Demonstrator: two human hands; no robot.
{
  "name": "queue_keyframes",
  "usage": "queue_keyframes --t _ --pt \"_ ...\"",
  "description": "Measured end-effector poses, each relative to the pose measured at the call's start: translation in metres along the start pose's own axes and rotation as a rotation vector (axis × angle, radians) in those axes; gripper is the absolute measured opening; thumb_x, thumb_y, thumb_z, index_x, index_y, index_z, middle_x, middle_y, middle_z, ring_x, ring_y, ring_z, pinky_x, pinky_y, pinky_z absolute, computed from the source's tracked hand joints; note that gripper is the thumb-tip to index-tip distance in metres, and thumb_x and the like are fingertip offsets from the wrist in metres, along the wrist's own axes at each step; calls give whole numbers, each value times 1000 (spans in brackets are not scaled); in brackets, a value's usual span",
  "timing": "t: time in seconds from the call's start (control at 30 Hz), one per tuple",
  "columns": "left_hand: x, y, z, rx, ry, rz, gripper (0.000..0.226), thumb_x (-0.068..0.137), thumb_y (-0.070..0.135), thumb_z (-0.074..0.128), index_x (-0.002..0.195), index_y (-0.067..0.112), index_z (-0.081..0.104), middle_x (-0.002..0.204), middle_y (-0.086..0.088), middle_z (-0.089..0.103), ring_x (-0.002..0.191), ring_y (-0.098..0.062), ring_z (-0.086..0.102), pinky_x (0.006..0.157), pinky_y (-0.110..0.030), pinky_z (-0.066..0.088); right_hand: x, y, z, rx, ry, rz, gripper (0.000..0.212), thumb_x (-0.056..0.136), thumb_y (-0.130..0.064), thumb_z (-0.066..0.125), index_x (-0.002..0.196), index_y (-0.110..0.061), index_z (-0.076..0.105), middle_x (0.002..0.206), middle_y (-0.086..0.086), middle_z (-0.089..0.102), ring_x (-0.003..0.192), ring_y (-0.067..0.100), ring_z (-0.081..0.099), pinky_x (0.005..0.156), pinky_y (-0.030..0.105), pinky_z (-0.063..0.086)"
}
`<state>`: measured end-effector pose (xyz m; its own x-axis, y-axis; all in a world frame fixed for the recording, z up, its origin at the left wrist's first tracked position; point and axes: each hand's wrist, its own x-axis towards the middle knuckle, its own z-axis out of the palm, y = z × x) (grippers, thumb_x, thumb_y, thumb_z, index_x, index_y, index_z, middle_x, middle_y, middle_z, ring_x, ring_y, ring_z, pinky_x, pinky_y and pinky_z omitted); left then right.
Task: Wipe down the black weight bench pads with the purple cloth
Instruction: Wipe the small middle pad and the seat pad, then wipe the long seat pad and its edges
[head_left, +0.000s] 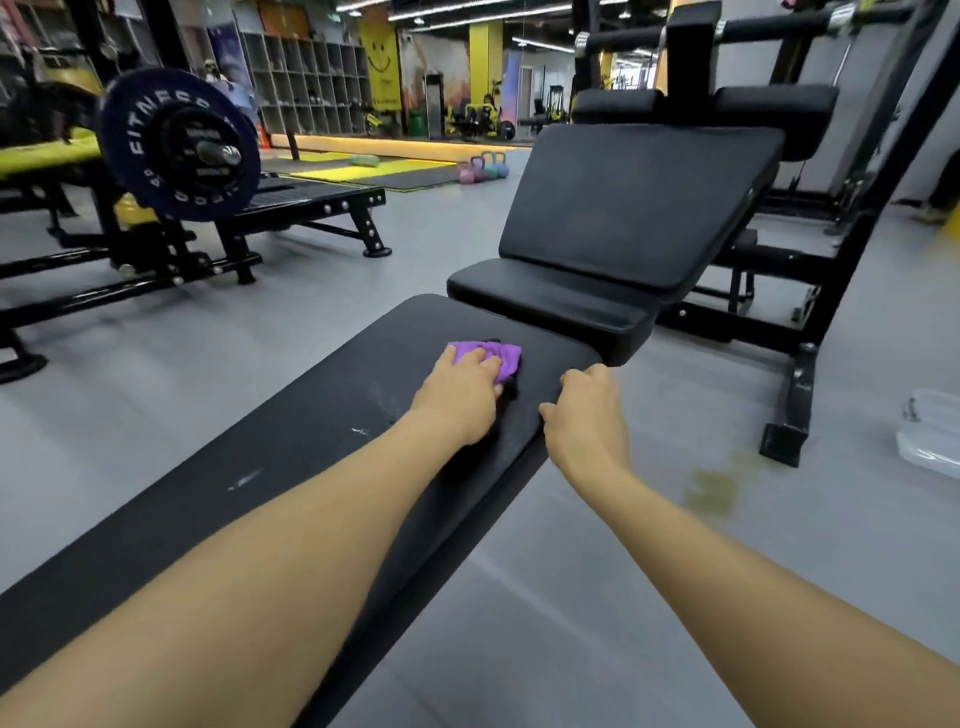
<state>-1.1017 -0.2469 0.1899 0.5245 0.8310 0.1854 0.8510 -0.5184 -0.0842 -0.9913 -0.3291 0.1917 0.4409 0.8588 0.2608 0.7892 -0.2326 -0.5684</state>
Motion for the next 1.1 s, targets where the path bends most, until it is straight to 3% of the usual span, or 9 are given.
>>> queue_keyframes --t 0.23,0.3,0.4,0.5,0.7,0.77,0.83,0.97,1.1 --pt "-81 -23 -5 -72 121 164 46 102 26 30 146 14 26 153 0 25 140 -16 21 112 -20 -3 -2 -27 13 -185 -92 -66 10 91 -8 56 100 -7 54 120 11 42 114 29 39 74 28 32" --pt "-61 -39 -1 -49 64 118 46 102 26 30 146 13 27 153 -3 25 141 -19 21 115 -25 1 0 -28 10 -201 -128 -42 16 90 -10 59 105 -8 54 123 10 41 116 29 39 75 29 35" --pt "-19 -73 13 -97 -71 -130 42 101 28 28 139 11 35 148 -8 31 139 -28 23 116 -39 16 -2 -28 5 -189 -168 -44 14 91 -16 58 102 -8 54 122 9 40 114 28 39 73 30 37" --pt "-13 -72 15 -82 -63 -229 39 101 28 27 133 10 39 145 -8 35 136 -31 28 115 -37 17 -4 -29 4 -203 -171 -41 17 91 -16 59 87 -11 44 119 9 41 111 28 40 72 31 37" --pt "-102 -53 -3 -105 61 43 46 101 28 32 146 16 28 153 1 25 141 -15 20 111 -19 -4 -9 -46 2 -251 -153 -28 21 88 1 52 77 -9 38 117 10 43 109 29 40 70 33 35" --pt "-102 -65 4 -96 52 78 47 102 30 30 147 17 24 155 0 21 143 -14 16 114 -20 -6 -13 -54 6 -261 -158 -77 15 86 6 46 84 -8 47 116 10 45 109 29 41 70 33 35" --pt "-80 -85 9 -75 -11 3 47 102 28 30 146 15 25 155 -4 21 143 -19 17 118 -26 0 -18 -62 14 -262 -166 -133 20 87 3 48 102 -8 55 117 9 47 110 27 43 72 32 36" --pt "-37 -123 18 -45 -93 -243 40 102 26 27 137 10 36 147 -8 31 135 -24 29 116 -34 13 -21 -69 27 -259 -210 -195 23 91 -7 53 114 -11 56 119 6 46 110 25 44 70 32 38" --pt "-55 -109 6 -89 -80 -229 40 101 26 30 138 10 36 147 -7 33 135 -25 30 113 -29 11 -18 -66 28 -276 -228 -207 21 92 -9 53 113 -11 57 116 4 45 108 24 42 68 33 37"
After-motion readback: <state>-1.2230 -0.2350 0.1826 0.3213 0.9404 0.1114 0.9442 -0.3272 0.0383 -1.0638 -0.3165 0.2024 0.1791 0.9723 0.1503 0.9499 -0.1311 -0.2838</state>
